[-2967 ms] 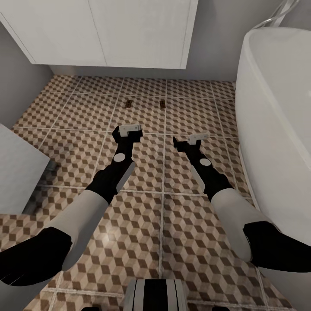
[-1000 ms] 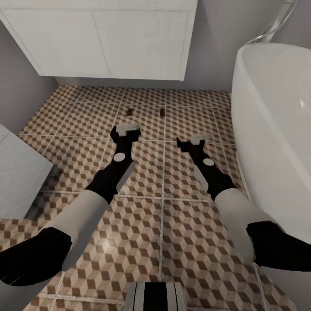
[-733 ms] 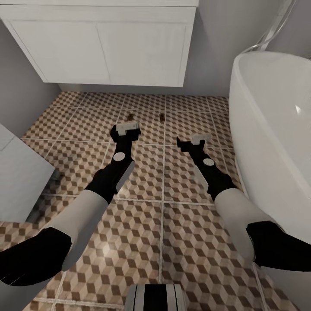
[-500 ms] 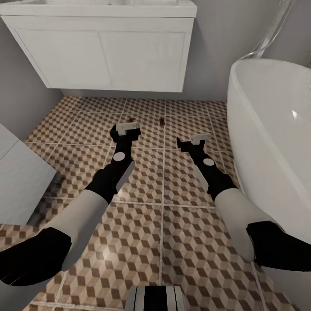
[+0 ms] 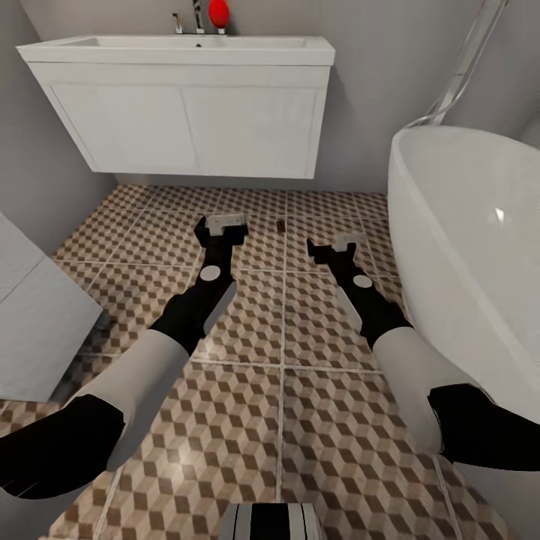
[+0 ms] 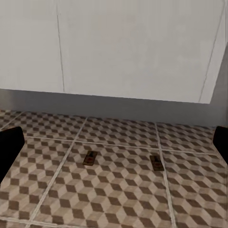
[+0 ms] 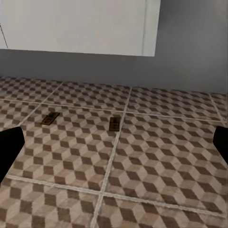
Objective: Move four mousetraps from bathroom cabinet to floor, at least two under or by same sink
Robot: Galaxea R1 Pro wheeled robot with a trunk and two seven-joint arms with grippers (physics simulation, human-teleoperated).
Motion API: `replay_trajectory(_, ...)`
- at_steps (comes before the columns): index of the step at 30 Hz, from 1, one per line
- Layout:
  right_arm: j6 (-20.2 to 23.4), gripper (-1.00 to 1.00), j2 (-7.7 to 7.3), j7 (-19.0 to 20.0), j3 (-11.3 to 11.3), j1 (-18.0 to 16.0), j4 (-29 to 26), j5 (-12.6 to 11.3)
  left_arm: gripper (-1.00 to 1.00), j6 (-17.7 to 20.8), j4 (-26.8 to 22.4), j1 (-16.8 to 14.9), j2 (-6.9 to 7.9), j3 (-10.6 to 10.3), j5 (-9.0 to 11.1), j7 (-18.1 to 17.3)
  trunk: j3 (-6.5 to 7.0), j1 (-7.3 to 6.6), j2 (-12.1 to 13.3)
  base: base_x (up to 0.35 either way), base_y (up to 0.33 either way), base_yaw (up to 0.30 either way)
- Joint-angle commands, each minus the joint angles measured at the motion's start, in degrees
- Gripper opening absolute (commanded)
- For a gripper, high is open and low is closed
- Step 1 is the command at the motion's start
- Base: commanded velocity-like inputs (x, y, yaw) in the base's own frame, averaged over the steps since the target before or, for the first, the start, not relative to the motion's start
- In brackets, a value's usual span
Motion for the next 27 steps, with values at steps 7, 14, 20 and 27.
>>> replay_trajectory(7, -0.2, 1.00, -0.01, 0.1, 0.0, 0.0, 0.1, -0.1, 1.00, -0.3, 0.1, -0.1, 0.04, -0.6, 0.6, 0.4, 1.52, -0.18, 0.1, 0.000, 0.000, 0.000)
replay_trajectory(14, -0.2, 1.00, -0.02, 0.1, 0.0, 0.0, 0.1, -0.1, 1.00, -0.3, 0.3, -0.1, 0.04, -0.6, 0.6, 0.4, 3.07, -0.36, 0.2, 0.000, 0.000, 0.000)
replay_trajectory(20, -0.2, 1.00, -0.02, 0.1, 0.0, 0.0, 0.1, -0.1, 1.00, -0.3, 0.3, -0.1, 0.04, -0.6, 0.6, 0.4, 4.40, -0.52, 0.3, 0.000, 0.000, 0.000)
replay_trajectory(27, -0.2, 1.00, -0.02, 0.1, 0.0, 0.0, 0.1, -0.1, 1.00, -0.3, 0.3, -0.1, 0.04, -0.6, 0.6, 0.4, 5.95, -0.70, 0.4, 0.000, 0.000, 0.000)
